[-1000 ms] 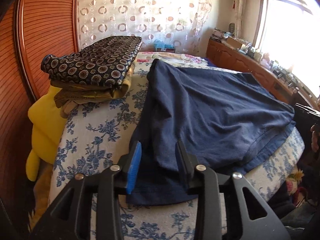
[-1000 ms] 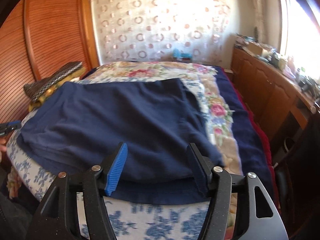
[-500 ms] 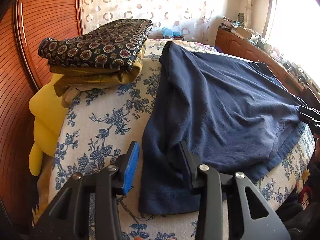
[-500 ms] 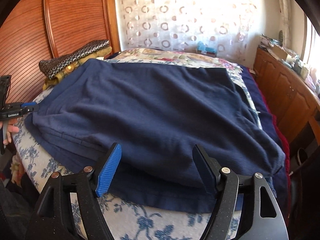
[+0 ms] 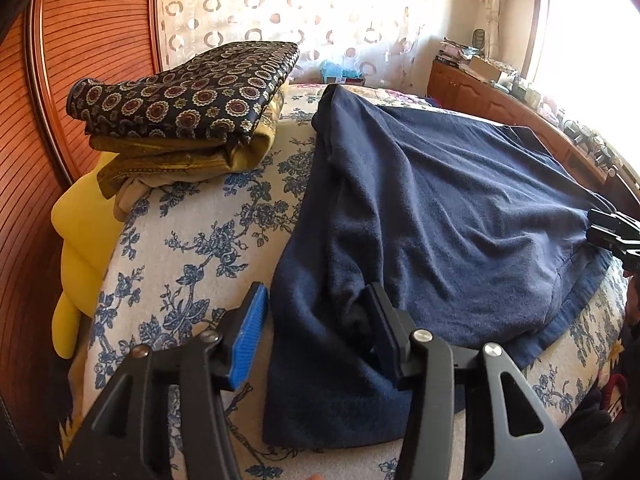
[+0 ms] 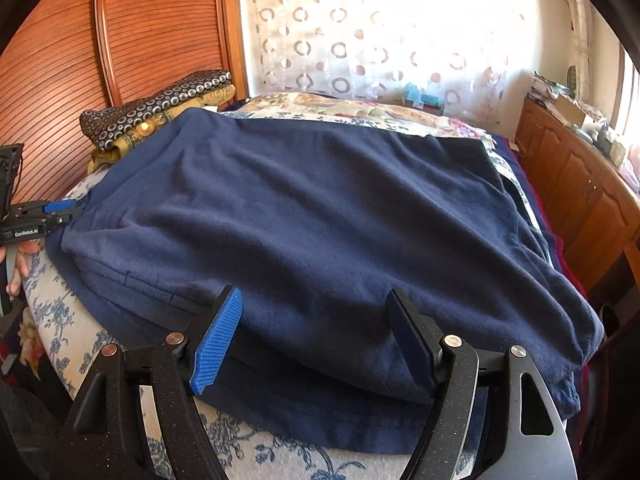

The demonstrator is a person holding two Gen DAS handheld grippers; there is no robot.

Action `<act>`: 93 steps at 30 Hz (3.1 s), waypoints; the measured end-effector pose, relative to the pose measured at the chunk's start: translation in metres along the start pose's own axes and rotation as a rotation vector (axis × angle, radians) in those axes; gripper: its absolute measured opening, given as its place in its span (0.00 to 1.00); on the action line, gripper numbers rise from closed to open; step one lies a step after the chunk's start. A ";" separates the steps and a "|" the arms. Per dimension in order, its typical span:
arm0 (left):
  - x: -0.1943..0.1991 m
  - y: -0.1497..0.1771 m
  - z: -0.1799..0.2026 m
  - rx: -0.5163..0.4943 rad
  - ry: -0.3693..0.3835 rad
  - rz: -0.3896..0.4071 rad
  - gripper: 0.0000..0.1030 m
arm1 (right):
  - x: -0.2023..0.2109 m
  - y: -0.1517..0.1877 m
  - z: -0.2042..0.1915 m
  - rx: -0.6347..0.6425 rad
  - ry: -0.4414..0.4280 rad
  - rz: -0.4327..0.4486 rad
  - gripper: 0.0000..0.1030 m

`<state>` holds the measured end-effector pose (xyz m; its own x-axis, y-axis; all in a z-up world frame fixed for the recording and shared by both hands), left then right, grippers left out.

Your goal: Fold small clothes

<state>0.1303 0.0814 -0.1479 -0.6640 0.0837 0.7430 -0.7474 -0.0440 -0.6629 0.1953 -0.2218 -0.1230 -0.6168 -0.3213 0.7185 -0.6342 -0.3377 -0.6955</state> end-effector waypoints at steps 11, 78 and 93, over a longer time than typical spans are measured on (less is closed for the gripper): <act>-0.003 -0.010 0.002 0.139 0.249 -0.030 0.42 | -0.012 0.004 0.001 -0.010 0.012 -0.047 0.74; 0.046 -0.184 0.375 -0.452 0.543 0.145 0.08 | 0.114 0.037 0.144 -0.207 0.161 0.064 0.59; 0.005 -0.159 0.323 -0.461 0.451 0.088 0.38 | 0.094 0.022 0.145 -0.213 0.119 0.056 0.59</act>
<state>0.2389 -0.2327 -0.0092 -0.5724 0.5134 0.6393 -0.5376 0.3537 -0.7654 0.1911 -0.3877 -0.0698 -0.6966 -0.2236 0.6818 -0.6736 -0.1237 -0.7287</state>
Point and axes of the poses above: each gripper's, at about its wrist camera, not at the fingertips, and x roughly against the way its jaws point, z to its right, y to its underside, the point moved 7 cm from there along -x, roughly the way its jaws point, and after that the axes turned 1 degree about -z, right-handed, at the moved point
